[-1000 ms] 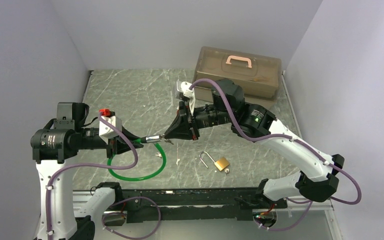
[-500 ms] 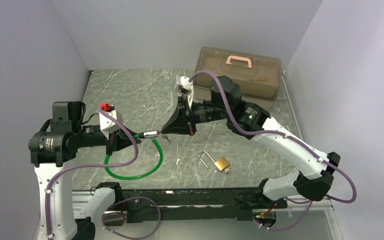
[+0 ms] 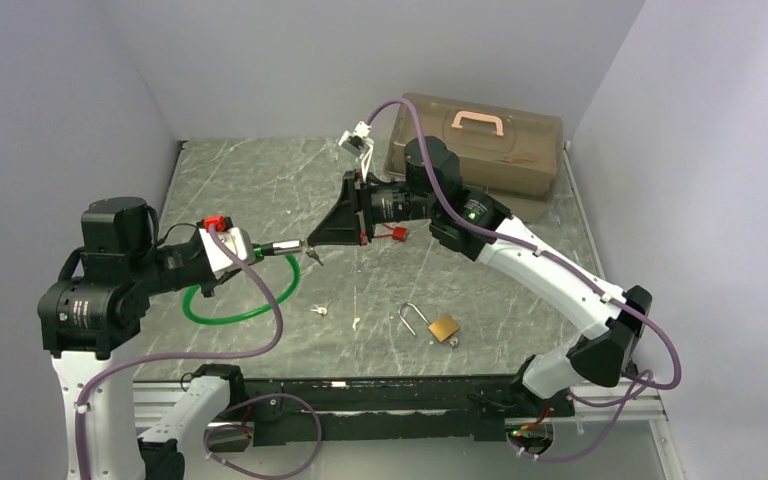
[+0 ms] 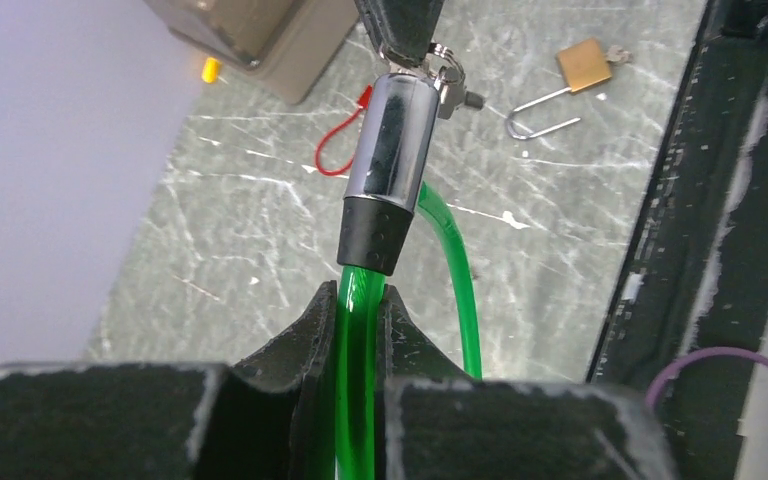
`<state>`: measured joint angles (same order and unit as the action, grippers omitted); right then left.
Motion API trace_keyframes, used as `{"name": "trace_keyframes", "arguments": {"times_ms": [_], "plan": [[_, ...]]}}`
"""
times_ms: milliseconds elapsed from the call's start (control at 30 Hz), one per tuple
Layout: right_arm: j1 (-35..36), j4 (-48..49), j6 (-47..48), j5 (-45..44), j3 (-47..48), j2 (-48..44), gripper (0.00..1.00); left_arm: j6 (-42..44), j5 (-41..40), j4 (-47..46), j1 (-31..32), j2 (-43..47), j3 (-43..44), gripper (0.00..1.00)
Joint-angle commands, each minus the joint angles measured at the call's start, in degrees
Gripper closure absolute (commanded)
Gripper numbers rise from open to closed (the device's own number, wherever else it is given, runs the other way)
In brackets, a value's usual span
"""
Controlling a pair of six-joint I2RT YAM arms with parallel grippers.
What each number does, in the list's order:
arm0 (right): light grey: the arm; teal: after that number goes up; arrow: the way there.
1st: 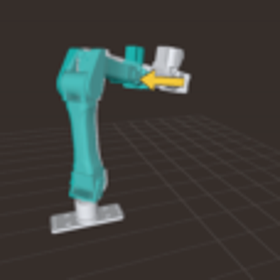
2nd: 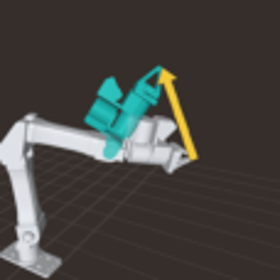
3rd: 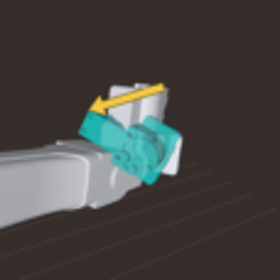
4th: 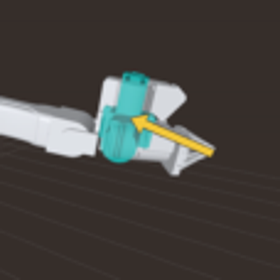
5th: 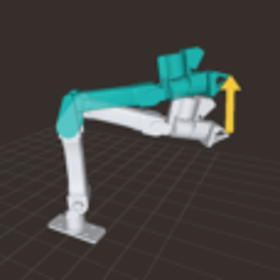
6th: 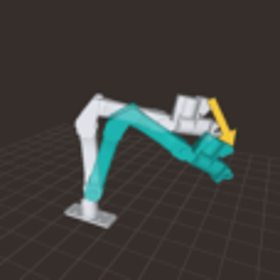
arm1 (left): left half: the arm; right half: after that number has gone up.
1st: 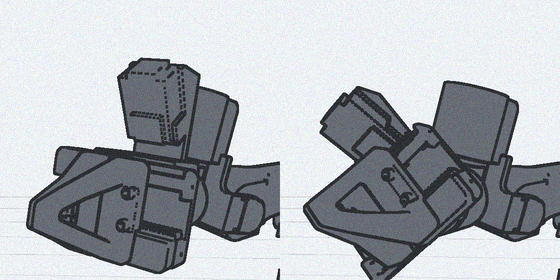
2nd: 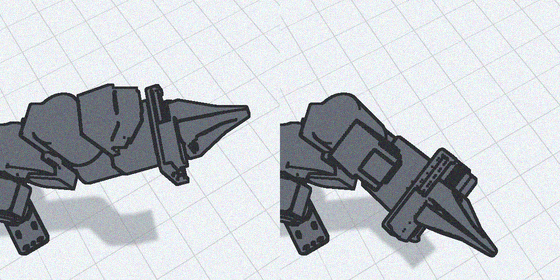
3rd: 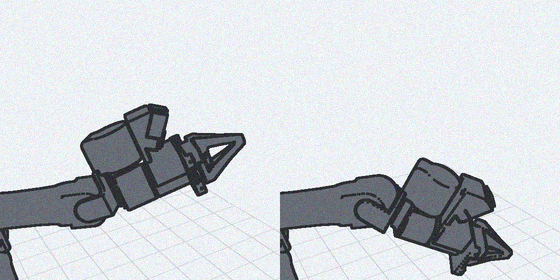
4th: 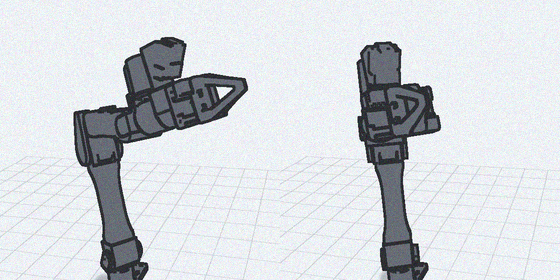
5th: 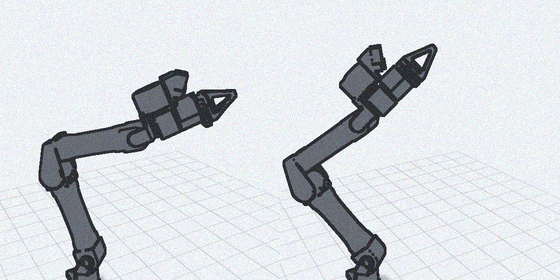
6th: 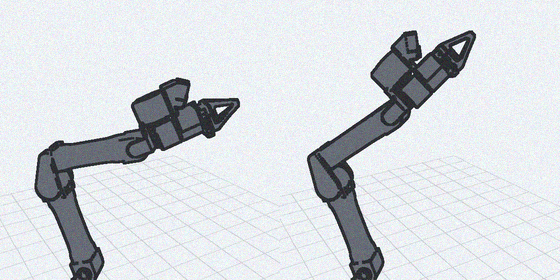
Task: Unlock with the key
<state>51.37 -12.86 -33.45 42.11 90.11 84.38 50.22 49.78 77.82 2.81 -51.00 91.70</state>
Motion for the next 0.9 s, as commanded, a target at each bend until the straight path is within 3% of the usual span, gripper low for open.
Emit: {"name": "trace_keyframes", "arguments": {"times_ms": [0, 133, 400, 600, 867], "plan": [[1.3, 7.2, -13.0, 2.3, -1.6, 1.7, 1.0, 3.2, 5.4, -14.8, 1.9, 1.9, -0.3, 1.0], [0.6, 14.6, -21.6, 5.5, -3.4, 2.7, 1.0, 6.2, 4.5, -18.9, 2.2, 4.7, -3.3, 1.0], [0.4, 19.3, -28.8, 8.4, -3.9, 4.1, 1.0, 23.1, -1.2, -18.0, 2.4, 8.2, -8.1, 1.0], [0.2, 24.8, -36.0, 9.2, -4.9, 4.9, 1.0, 27.4, -3.5, -29.1, 2.4, 15.5, -16.9, 1.0], [-0.3, 27.9, -38.5, 9.2, -3.4, 5.8, 1.0, 29.2, -2.7, -27.8, 2.5, 15.6, -15.7, 1.0]]}}
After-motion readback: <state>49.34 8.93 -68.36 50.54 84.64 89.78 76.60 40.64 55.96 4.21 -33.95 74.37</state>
